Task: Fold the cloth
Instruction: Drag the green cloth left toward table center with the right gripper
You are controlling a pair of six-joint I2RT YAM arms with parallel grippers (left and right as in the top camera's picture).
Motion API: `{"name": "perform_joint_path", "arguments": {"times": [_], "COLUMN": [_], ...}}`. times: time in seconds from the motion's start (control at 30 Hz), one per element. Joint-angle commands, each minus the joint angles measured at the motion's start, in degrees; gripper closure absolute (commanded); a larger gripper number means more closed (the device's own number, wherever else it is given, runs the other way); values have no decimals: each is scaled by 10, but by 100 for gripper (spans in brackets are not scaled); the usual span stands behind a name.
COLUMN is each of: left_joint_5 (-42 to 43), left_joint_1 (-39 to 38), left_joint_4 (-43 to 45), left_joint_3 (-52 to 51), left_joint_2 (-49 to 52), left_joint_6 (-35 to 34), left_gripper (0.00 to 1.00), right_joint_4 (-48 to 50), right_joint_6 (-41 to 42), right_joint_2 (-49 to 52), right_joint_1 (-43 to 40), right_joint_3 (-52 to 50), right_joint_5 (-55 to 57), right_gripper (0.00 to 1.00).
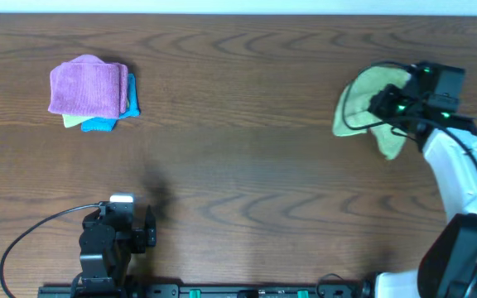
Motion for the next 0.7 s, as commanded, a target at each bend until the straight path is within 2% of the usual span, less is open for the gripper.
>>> {"name": "perform_joint_path", "arguments": {"times": [0.0, 0.3, 0.67], "left_joint_5": [-2, -2, -2], "left_joint_1": [-2, -2, -2], "left_joint_4": [-10, -10, -10], "left_joint_3": [-7, -7, -7], "left_joint_2": [-4, -4, -4], "left_joint_6": [8, 8, 8], "left_gripper": [5, 4, 5], "right_joint_4": [-3, -3, 3], "right_joint_6": [-2, -3, -39], "right_joint_2": [-13, -15, -9], "right_joint_1": [44, 148, 197], "right_joint_3": [5, 19, 143], "right_joint_5": [-6, -7, 27], "right_gripper": [99, 99, 99]}}
